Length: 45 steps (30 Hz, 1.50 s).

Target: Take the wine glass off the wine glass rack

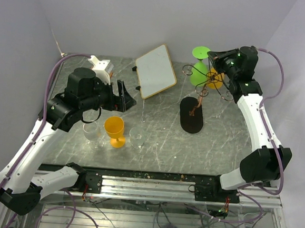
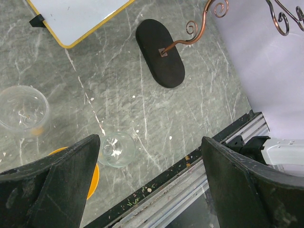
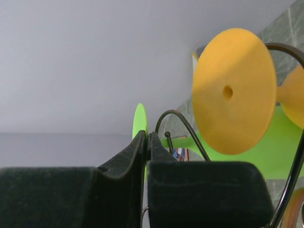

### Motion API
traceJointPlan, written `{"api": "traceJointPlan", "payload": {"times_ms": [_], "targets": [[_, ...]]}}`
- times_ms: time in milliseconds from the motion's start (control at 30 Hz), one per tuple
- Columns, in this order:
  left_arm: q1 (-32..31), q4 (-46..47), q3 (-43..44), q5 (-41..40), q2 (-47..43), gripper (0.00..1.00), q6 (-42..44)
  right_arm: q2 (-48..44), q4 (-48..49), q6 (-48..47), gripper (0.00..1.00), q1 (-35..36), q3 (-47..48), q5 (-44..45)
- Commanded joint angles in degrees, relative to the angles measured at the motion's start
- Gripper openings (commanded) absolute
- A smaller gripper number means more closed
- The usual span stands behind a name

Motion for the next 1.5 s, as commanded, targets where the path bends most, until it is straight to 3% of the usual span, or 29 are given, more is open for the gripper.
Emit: {"api": "traceJointPlan", "payload": {"times_ms": [0, 1033, 1467], "targets": [[0.4, 0.3, 1.4, -0.6, -0.8, 0.98, 0.1, -3.2, 1.2, 0.6, 0.0, -0.5, -0.8, 4.2], [0.4, -0.1, 2.0, -0.7, -1.0, 0.98, 0.5, 3.6, 0.7, 1.3, 0.0, -0.3, 5.9, -1.0], [0.4, -0.9, 2.4, -0.8, -1.3, 0.98, 1.0, 2.1, -2.4, 0.6, 0.0, 1.4, 6.5, 6.8]]}}
